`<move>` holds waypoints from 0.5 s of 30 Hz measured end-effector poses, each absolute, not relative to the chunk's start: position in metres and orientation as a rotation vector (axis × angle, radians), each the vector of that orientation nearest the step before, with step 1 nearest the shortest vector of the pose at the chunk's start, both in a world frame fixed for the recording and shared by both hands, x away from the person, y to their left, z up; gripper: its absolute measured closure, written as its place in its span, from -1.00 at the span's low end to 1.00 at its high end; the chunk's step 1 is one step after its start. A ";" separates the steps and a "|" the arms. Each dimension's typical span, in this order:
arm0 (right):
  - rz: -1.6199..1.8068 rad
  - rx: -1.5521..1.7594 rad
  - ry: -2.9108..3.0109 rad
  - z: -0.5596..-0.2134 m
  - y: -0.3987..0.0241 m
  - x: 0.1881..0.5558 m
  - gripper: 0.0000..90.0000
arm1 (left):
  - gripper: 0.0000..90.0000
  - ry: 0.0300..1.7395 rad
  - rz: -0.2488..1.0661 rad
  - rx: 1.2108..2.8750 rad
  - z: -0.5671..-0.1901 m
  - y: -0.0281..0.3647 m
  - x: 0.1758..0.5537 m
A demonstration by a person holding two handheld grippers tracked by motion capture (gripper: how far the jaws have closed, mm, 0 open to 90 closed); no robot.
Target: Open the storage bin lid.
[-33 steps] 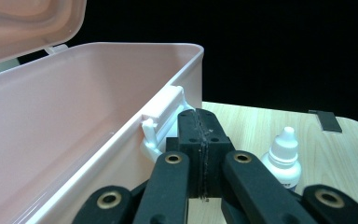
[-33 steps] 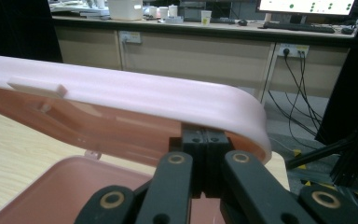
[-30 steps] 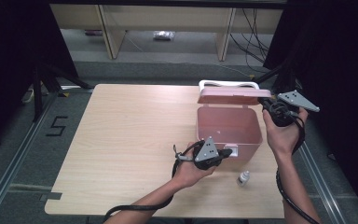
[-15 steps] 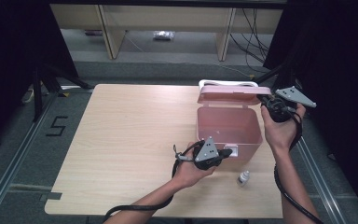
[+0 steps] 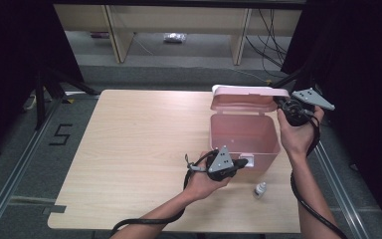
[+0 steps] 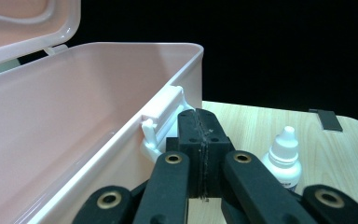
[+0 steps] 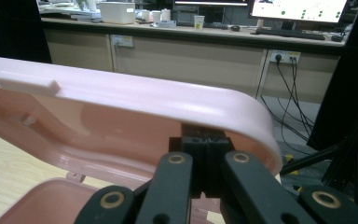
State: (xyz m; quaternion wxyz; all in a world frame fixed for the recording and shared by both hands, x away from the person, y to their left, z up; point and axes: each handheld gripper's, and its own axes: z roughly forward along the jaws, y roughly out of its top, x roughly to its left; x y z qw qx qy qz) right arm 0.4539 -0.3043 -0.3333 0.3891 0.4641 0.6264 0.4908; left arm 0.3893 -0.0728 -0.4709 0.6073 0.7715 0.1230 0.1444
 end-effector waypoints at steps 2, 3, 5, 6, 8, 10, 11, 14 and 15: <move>1.244 1.187 1.585 -0.333 -0.304 0.455 1.00 | 0.99 0.284 0.334 1.784 -0.471 -0.073 0.389; 1.237 1.175 1.588 -0.333 -0.304 0.456 1.00 | 0.99 0.285 0.333 1.783 -0.471 -0.073 0.389; 1.240 1.183 1.588 -0.333 -0.304 0.457 1.00 | 0.99 0.284 0.334 1.784 -0.471 -0.073 0.389; 1.239 1.198 1.587 -0.333 -0.303 0.457 1.00 | 0.99 0.284 0.334 1.784 -0.471 -0.073 0.389; 1.235 1.183 1.585 -0.334 -0.303 0.459 1.00 | 0.99 0.285 0.333 1.783 -0.471 -0.073 0.389; 1.239 1.191 1.583 -0.334 -0.302 0.461 1.00 | 0.99 0.284 0.334 1.783 -0.471 -0.073 0.389; 1.234 1.182 1.583 -0.334 -0.302 0.462 1.00 | 0.99 0.284 0.334 1.783 -0.471 -0.073 0.389; 1.233 1.189 1.586 -0.335 -0.302 0.464 1.00 | 0.99 0.284 0.334 1.783 -0.471 -0.073 0.389; 1.231 1.194 1.589 -0.334 -0.302 0.465 1.00 | 0.99 0.285 0.334 1.783 -0.471 -0.073 0.389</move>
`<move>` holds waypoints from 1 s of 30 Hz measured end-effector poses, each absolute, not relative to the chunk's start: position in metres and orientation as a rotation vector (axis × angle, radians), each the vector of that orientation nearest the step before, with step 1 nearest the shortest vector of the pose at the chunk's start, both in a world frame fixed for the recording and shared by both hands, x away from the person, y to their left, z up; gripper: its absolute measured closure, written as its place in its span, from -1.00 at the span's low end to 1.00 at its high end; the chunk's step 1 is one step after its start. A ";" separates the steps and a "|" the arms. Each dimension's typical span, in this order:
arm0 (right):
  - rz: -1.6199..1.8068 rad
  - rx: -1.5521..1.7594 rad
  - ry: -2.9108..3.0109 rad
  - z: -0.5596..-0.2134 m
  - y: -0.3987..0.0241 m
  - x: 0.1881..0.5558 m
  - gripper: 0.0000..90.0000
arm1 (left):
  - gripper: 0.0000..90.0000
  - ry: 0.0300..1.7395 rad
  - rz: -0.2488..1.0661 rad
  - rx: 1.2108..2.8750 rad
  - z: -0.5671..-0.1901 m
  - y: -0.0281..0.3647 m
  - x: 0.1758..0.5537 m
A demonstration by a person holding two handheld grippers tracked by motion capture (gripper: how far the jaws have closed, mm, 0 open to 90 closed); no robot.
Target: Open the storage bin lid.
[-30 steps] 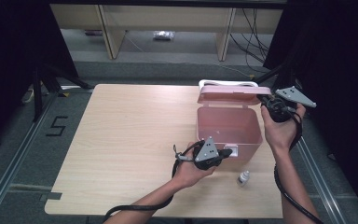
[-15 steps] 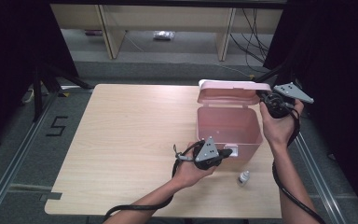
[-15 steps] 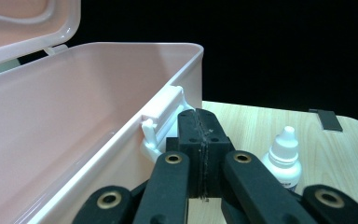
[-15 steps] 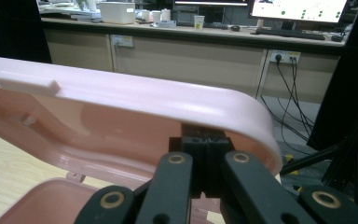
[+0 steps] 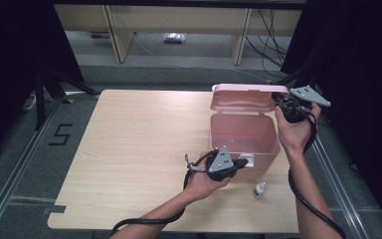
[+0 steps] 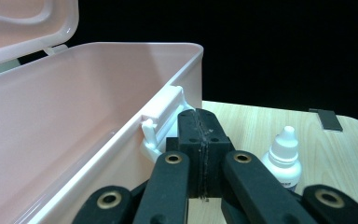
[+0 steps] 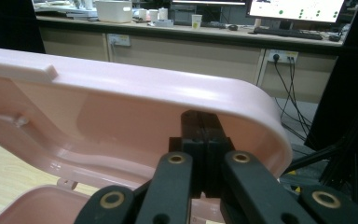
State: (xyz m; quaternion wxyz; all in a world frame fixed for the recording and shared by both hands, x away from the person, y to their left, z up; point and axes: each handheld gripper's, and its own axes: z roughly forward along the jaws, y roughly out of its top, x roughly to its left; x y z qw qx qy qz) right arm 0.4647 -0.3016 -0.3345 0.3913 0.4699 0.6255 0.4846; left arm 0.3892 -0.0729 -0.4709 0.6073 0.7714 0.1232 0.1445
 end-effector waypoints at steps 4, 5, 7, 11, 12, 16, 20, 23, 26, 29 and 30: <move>1.223 1.186 1.583 -0.334 -0.302 0.467 1.00 | 0.99 0.284 0.334 1.783 -0.471 -0.073 0.389; 1.226 1.202 1.580 -0.334 -0.301 0.467 1.00 | 0.99 0.284 0.335 1.784 -0.471 -0.073 0.389; 1.223 1.211 1.583 -0.334 -0.301 0.468 1.00 | 0.99 0.283 0.335 1.784 -0.471 -0.073 0.389; 1.218 1.196 1.581 -0.335 -0.302 0.472 1.00 | 0.99 0.285 0.334 1.784 -0.471 -0.073 0.389; 1.217 1.196 1.582 -0.335 -0.302 0.472 1.00 | 0.99 0.285 0.334 1.783 -0.471 -0.073 0.389; 1.215 1.217 1.588 -0.335 -0.300 0.474 1.00 | 0.99 0.285 0.334 1.783 -0.471 -0.073 0.389; 1.204 1.204 1.590 -0.337 -0.299 0.477 1.00 | 0.99 0.285 0.334 1.784 -0.471 -0.073 0.389; 1.201 1.211 1.600 -0.337 -0.299 0.479 1.00 | 0.99 0.285 0.334 1.785 -0.471 -0.073 0.389; 1.197 1.200 1.594 -0.338 -0.299 0.482 1.00 | 0.99 0.286 0.334 1.784 -0.471 -0.073 0.389; 1.196 1.225 1.594 -0.339 -0.298 0.483 1.00 | 0.99 0.285 0.334 1.784 -0.471 -0.073 0.389; 1.188 1.207 1.601 -0.339 -0.299 0.484 1.00 | 0.99 0.285 0.334 1.785 -0.471 -0.073 0.389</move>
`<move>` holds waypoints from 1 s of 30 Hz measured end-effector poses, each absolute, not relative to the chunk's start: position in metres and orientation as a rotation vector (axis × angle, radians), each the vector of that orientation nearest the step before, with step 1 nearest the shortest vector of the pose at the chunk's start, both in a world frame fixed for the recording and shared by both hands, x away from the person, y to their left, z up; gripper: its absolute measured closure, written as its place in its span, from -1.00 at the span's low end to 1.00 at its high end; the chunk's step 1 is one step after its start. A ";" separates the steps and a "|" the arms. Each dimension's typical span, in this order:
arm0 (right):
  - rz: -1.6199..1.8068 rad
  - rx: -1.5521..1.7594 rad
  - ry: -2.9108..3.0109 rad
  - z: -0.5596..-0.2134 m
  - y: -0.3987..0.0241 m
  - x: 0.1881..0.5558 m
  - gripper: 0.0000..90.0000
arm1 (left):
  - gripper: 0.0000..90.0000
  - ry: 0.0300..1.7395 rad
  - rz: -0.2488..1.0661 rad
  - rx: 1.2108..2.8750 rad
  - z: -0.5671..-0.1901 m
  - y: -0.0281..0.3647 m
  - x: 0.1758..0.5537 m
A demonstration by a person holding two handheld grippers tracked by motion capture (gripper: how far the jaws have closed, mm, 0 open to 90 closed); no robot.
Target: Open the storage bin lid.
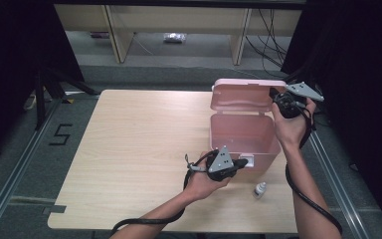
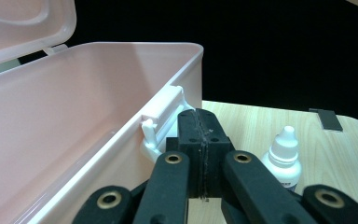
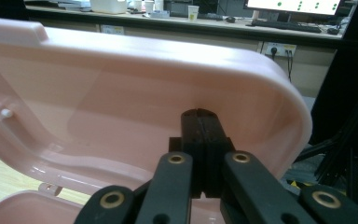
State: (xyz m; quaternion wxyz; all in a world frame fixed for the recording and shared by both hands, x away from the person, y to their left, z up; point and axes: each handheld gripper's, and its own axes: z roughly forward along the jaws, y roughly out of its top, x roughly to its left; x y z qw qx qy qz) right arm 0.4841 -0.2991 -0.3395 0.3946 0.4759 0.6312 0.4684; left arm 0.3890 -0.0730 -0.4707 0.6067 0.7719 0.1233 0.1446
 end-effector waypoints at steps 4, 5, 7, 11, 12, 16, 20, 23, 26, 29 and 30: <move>1.182 1.230 1.607 -0.340 -0.299 0.486 1.00 | 0.99 0.284 0.334 1.785 -0.471 -0.073 0.389; 1.183 1.220 1.612 -0.340 -0.299 0.487 1.00 | 0.99 0.284 0.333 1.786 -0.471 -0.073 0.389; 1.183 1.230 1.602 -0.341 -0.299 0.487 1.00 | 0.99 0.284 0.334 1.786 -0.471 -0.073 0.389; 1.185 1.237 1.610 -0.341 -0.298 0.490 1.00 | 0.99 0.284 0.334 1.786 -0.471 -0.073 0.389; 1.181 1.247 1.607 -0.341 -0.297 0.490 1.00 | 0.99 0.285 0.334 1.786 -0.471 -0.073 0.389; 1.171 1.227 1.615 -0.342 -0.297 0.493 1.00 | 0.99 0.286 0.334 1.784 -0.471 -0.073 0.389; 1.164 1.225 1.620 -0.344 -0.297 0.495 1.00 | 0.99 0.286 0.333 1.784 -0.471 -0.073 0.389; 1.161 1.231 1.625 -0.346 -0.296 0.497 1.00 | 0.99 0.286 0.333 1.784 -0.471 -0.073 0.389; 1.156 1.238 1.629 -0.347 -0.295 0.499 1.00 | 0.99 0.284 0.334 1.785 -0.471 -0.073 0.389; 1.158 1.250 1.628 -0.348 -0.294 0.500 1.00 | 0.99 0.284 0.334 1.786 -0.471 -0.073 0.389; 1.148 1.234 1.633 -0.348 -0.295 0.501 1.00 | 0.99 0.284 0.334 1.786 -0.471 -0.073 0.389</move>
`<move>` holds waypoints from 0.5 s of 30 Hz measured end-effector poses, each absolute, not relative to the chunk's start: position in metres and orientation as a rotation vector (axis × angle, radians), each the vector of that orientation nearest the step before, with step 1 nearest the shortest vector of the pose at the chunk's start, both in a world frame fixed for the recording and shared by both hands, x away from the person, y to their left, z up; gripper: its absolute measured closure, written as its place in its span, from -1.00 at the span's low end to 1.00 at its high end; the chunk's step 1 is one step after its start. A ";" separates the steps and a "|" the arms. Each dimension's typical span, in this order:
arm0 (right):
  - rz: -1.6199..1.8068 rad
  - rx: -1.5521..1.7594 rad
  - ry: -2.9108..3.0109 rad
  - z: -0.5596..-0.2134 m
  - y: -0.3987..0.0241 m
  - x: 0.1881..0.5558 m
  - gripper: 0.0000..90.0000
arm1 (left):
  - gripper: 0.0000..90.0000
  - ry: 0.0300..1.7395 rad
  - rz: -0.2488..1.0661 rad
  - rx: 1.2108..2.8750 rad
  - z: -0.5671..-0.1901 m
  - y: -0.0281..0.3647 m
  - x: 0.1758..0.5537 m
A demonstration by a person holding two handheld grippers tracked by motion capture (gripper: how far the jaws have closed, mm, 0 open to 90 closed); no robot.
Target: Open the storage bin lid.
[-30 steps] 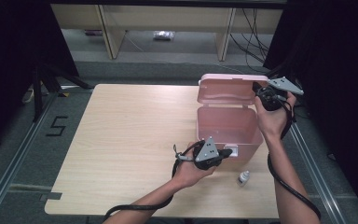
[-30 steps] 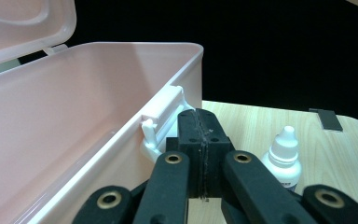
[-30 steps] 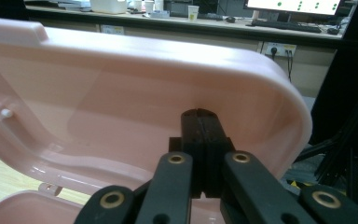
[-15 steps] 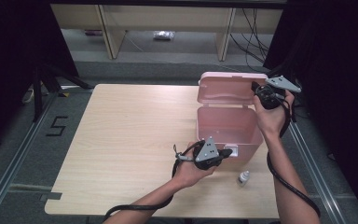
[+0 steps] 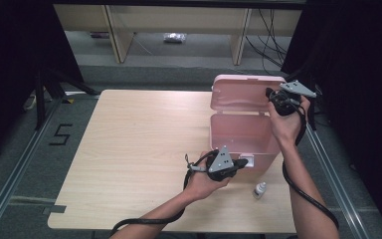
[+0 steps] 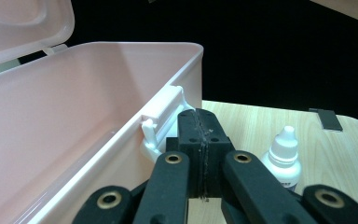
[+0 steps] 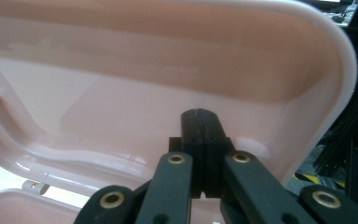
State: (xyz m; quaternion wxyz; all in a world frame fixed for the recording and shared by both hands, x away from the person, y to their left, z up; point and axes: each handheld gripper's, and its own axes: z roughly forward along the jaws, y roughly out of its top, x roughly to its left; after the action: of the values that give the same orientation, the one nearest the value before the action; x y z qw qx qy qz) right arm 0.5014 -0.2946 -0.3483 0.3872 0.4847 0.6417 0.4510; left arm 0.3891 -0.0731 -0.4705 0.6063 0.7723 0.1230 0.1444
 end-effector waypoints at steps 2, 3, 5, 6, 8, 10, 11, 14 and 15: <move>1.146 1.245 1.638 -0.349 -0.294 0.502 1.00 | 0.99 0.286 0.332 1.785 -0.471 -0.073 0.389; 1.150 1.245 1.636 -0.349 -0.294 0.503 1.00 | 0.99 0.286 0.333 1.784 -0.471 -0.073 0.389; 1.146 1.263 1.634 -0.351 -0.292 0.503 1.00 | 0.99 0.284 0.335 1.786 -0.471 -0.073 0.389; 1.143 1.259 1.635 -0.351 -0.293 0.504 1.00 | 0.99 0.285 0.334 1.786 -0.471 -0.073 0.389; 1.129 1.245 1.641 -0.351 -0.294 0.505 1.00 | 0.99 0.286 0.334 1.785 -0.471 -0.073 0.389; 1.131 1.248 1.645 -0.352 -0.293 0.506 1.00 | 0.99 0.285 0.335 1.786 -0.471 -0.073 0.389; 1.123 1.246 1.646 -0.352 -0.294 0.506 1.00 | 0.99 0.285 0.335 1.786 -0.471 -0.073 0.389; 1.121 1.261 1.646 -0.353 -0.293 0.507 1.00 | 0.99 0.285 0.335 1.787 -0.470 -0.073 0.389; 1.128 1.280 1.641 -0.353 -0.292 0.508 1.00 | 0.99 0.282 0.336 1.788 -0.470 -0.073 0.389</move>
State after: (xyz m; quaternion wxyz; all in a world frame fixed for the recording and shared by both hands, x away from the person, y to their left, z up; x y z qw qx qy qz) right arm 0.5075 -0.2915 -0.3528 0.3773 0.5008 0.6420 0.4413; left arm 0.3891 -0.0731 -0.4704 0.6055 0.7729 0.1219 0.1453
